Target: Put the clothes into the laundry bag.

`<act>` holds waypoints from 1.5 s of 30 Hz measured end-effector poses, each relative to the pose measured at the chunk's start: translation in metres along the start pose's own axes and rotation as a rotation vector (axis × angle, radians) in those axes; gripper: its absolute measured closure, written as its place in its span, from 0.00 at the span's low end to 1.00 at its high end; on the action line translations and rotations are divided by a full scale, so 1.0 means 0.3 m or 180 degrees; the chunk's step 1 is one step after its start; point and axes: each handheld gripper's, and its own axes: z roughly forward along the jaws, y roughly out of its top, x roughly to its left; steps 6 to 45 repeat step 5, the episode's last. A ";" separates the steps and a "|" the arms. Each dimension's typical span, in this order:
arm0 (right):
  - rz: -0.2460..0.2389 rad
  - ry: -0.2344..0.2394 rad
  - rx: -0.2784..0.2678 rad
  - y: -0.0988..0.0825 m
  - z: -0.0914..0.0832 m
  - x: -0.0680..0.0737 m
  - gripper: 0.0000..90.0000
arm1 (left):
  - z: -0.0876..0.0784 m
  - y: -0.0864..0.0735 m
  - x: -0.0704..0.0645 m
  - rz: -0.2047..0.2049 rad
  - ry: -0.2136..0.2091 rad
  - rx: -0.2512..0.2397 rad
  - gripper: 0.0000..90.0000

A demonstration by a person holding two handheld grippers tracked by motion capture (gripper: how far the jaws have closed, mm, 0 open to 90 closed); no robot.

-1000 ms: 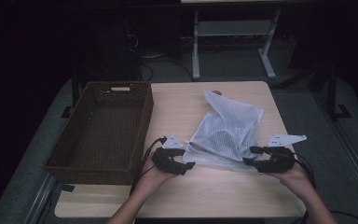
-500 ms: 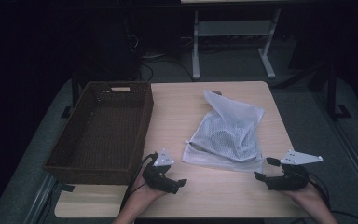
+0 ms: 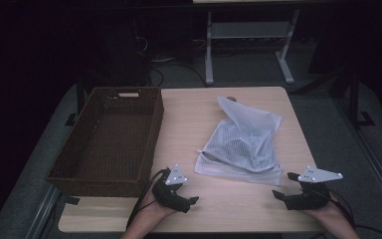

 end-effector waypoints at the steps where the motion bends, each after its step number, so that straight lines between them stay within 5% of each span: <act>1: 0.0001 0.0000 -0.0004 0.000 -0.001 -0.001 0.15 | 0.000 0.000 0.002 -0.0002 0.0002 -0.0002 0.16; 45: 0.0000 -0.0007 -0.0005 0.000 -0.001 -0.006 0.15 | -0.001 -0.004 0.010 -0.0005 0.0019 0.0010 0.16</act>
